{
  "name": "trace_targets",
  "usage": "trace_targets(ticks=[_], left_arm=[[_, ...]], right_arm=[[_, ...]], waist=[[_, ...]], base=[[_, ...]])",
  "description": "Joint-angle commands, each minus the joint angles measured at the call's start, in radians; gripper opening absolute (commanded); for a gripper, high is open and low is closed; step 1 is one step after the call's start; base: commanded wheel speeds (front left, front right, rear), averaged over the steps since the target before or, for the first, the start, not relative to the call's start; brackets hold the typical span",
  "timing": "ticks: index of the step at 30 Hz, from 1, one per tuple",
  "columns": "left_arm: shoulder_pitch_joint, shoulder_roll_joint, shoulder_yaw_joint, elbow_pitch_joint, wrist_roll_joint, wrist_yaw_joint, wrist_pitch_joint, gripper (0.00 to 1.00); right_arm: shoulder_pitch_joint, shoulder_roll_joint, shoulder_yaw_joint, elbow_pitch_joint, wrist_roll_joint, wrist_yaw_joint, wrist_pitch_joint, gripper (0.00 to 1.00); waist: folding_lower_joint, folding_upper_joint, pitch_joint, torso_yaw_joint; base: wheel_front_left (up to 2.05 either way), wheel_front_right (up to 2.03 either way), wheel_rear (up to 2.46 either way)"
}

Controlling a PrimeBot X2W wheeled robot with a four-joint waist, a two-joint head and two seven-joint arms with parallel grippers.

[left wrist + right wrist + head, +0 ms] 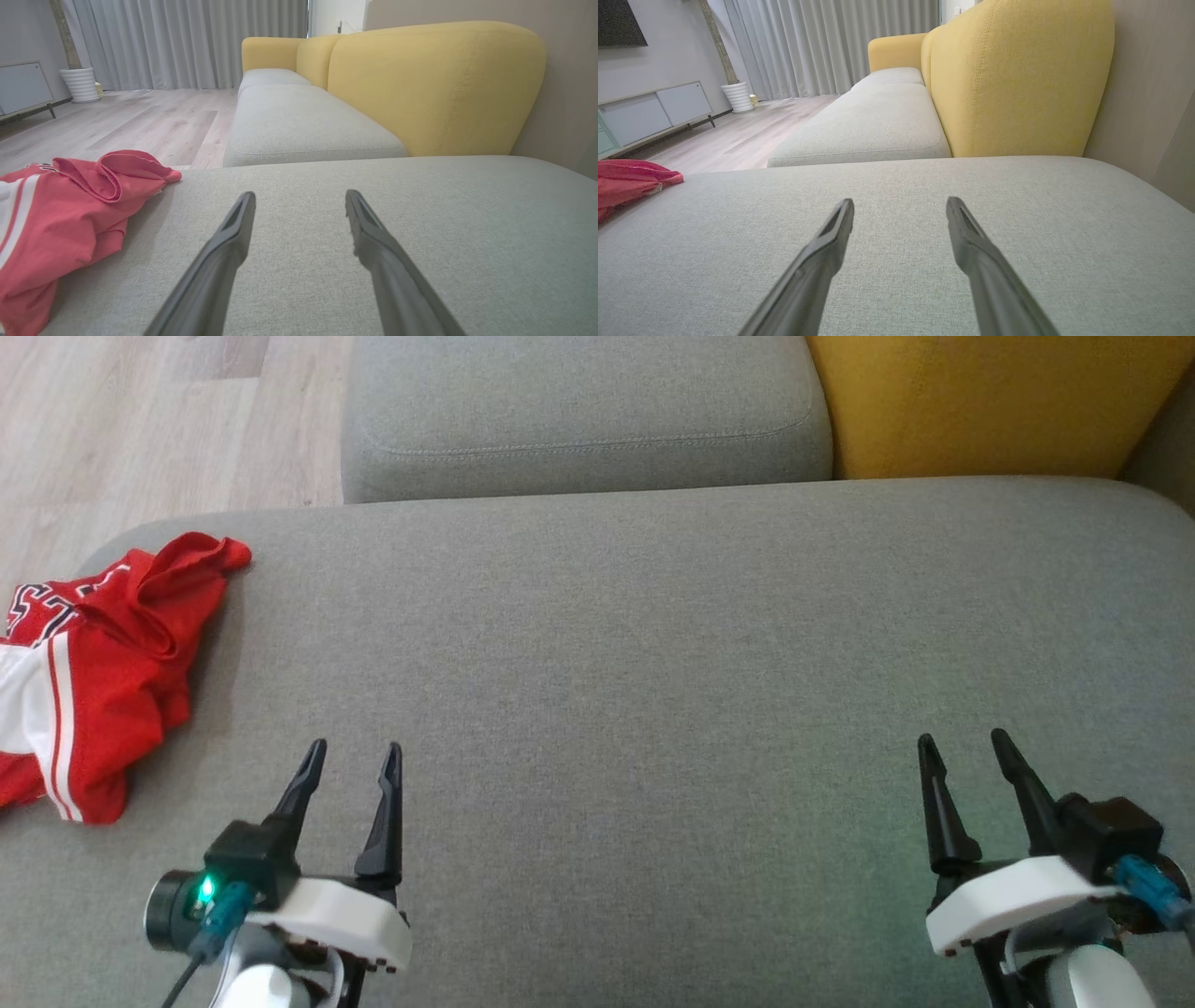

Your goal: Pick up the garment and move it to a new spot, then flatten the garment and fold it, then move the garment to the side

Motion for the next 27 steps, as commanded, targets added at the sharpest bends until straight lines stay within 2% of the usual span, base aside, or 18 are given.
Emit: trace_targets(ticks=[1,13,27], left_arm=[[-0.025,0.008,0.035,-0.032,0.016,0.002,-0.019,1.0],[-0.014,-0.014,0.049,0.0,0.093,-0.005,-0.054,1.0],[-0.013,-0.043,0.083,0.047,0.071,-0.024,-0.055,1.0]], right_arm=[[-0.023,-0.001,0.016,-0.037,-0.037,-0.001,-0.016,1.0],[-0.011,0.011,-0.001,-0.039,-0.105,-0.001,-0.029,1.0],[-0.018,0.013,-0.001,-0.016,-0.042,-0.001,-0.037,1.0]], waist=[[-0.0001,0.0,-0.001,0.0],[-0.0001,0.0,-0.003,0.002],[-0.0001,0.0,-0.002,0.002]], base=[[0.0,0.0,0.0],[0.0,0.0,0.0],[0.0,0.0,0.0]])
